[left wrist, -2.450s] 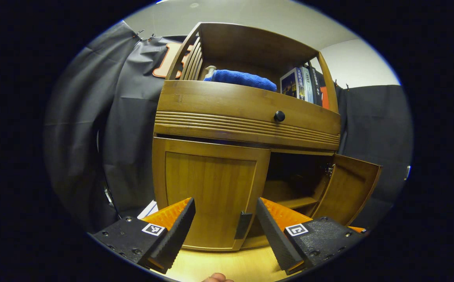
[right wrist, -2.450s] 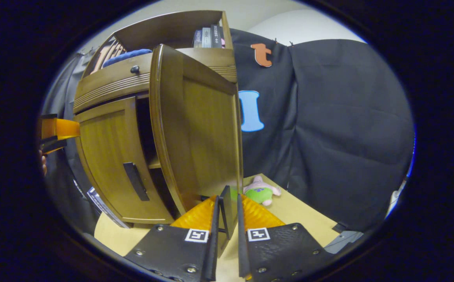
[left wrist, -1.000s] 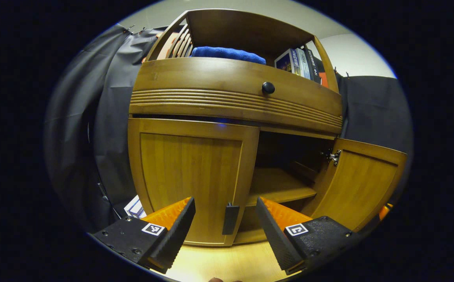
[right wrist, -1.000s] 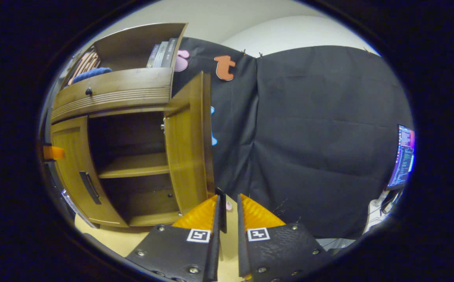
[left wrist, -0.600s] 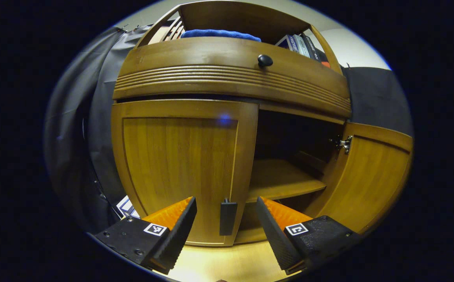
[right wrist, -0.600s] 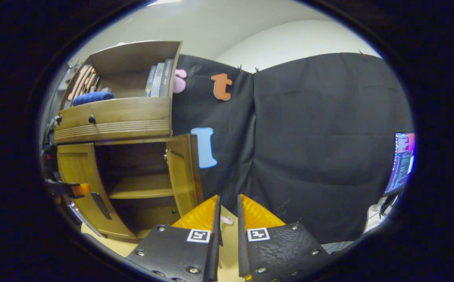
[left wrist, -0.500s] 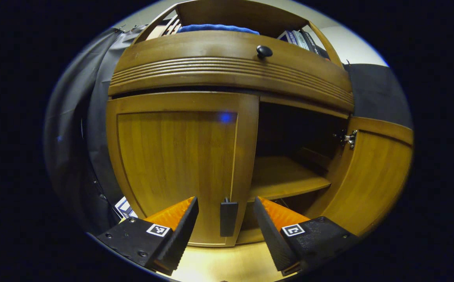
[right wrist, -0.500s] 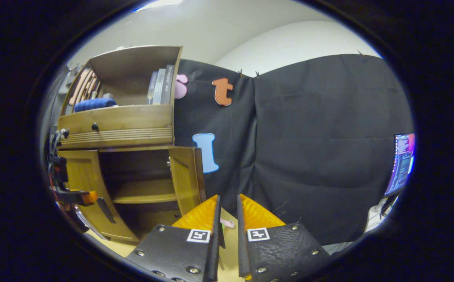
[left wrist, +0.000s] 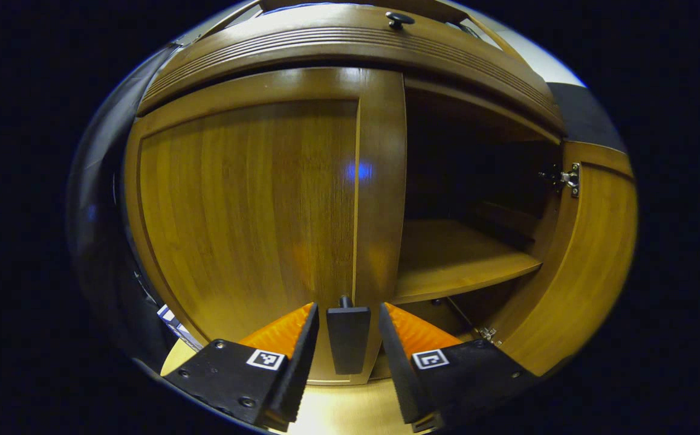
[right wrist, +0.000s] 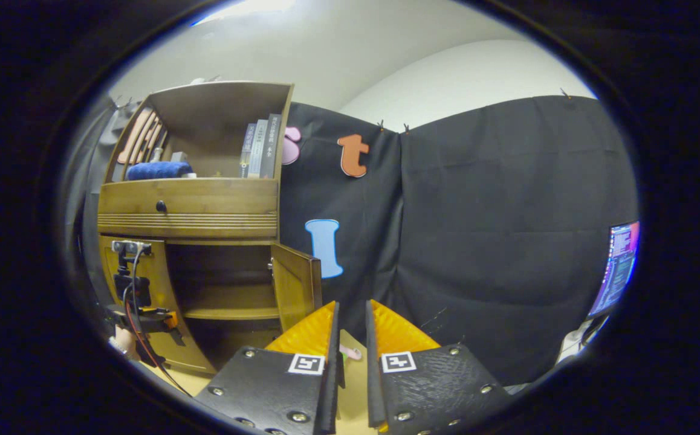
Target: Open the right door of the double-door shoe cabinet with the right hand, and open the left door with the left hand.
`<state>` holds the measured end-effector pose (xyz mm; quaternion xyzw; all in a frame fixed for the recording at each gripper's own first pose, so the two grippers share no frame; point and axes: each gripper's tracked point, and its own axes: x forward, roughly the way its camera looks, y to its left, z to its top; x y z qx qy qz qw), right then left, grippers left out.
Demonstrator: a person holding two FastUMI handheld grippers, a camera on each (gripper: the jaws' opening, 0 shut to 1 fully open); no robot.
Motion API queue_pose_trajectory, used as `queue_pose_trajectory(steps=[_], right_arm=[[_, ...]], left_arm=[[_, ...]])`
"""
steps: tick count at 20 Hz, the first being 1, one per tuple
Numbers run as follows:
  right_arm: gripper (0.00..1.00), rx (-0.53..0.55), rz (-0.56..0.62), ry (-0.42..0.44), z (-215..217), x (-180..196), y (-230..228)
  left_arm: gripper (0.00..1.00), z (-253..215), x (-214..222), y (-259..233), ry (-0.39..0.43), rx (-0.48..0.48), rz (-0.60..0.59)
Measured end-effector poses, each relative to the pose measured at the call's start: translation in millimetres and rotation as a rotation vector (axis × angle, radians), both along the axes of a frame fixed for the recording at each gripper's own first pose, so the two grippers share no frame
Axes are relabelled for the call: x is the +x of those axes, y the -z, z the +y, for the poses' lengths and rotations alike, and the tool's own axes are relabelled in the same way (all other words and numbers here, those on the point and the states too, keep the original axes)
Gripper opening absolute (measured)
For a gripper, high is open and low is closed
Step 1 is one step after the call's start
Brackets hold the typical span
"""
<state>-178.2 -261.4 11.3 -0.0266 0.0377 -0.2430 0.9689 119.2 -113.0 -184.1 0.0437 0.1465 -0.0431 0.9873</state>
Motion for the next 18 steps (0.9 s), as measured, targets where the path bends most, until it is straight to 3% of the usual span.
queue_pose_trajectory(steps=[4, 7, 15, 17, 18], right_arm=[[0.20, -0.029, 0.010, -0.007, 3, 1, -1], [0.20, -0.029, 0.015, -0.029, 4, 3, -1], [0.20, -0.041, 0.009, -0.119, 19, 39, -4], [0.25, -0.042, 0.012, -0.146, 26, 46, -1], [0.25, -0.043, 0.014, -0.160, 28, 50, -1]], left_arm=[[0.39, -3, 3, 3, -0.016, -0.020, -0.001], [0.34, -1, 4, 2, -0.018, -0.025, -0.015], [0.36, 2, -11, 2, -0.003, -0.063, -0.019], [0.30, 4, -22, 2, 0.000, -0.072, -0.020], [0.33, 5, -26, 1, 0.000, -0.080, -0.020]])
